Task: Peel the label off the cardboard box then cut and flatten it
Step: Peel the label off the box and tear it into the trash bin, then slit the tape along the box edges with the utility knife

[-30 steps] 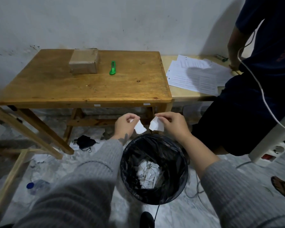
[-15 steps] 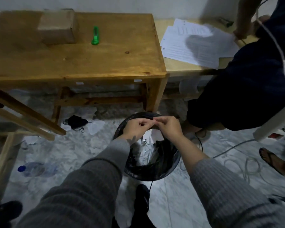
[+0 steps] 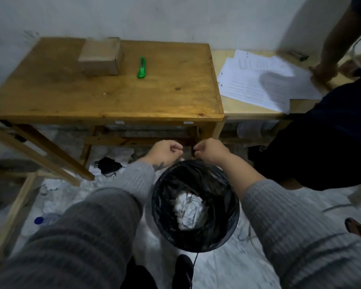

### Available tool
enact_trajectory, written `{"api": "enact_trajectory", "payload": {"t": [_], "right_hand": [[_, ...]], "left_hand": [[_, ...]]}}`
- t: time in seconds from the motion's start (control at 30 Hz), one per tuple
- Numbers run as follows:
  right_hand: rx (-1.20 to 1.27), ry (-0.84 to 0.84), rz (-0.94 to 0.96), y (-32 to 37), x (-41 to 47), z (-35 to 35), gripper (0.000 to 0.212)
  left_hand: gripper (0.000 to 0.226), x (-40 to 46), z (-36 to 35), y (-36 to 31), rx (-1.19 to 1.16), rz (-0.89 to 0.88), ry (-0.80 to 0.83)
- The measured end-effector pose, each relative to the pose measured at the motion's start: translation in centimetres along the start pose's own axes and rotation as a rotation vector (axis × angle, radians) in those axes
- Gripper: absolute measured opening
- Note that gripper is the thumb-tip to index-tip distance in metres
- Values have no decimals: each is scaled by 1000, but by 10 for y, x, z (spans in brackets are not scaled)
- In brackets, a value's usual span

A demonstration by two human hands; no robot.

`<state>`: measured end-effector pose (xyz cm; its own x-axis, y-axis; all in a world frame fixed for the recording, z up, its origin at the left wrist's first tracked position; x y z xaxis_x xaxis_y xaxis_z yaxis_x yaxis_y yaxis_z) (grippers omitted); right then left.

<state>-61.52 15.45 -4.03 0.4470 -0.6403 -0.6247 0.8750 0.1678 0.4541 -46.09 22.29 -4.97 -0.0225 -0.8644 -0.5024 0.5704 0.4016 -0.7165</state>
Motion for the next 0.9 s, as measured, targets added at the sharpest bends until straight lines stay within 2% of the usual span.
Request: {"api": "enact_trajectory", "payload": {"t": [0.27,0.4,0.67,0.9], "right_hand": [[-127,-118,170,136,26,69,28],[-110,-190,218,198,53,85,28],[26,-301,169,294,128,101,26],[141,-369,65,315,193,109,25]], "left_hand": [[25,-13,146,-11,81,-48,-218],[25,-10,213,0,141,-98,-284],[23,25,333,44,233,-116,-283],[18,78,385,76,149,-93,-300]]}}
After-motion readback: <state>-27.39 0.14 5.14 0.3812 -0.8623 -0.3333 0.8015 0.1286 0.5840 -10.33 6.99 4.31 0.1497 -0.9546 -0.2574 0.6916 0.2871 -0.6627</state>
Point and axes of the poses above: each hand's wrist, its own x-axis towards the middle knuckle, its own z-axis out of the back of the hand, y = z × x, the point moved 1 cm from there along x, towards the middle knuckle, and after that the axes turned 13 degrees about y, right-handed, at the moved point
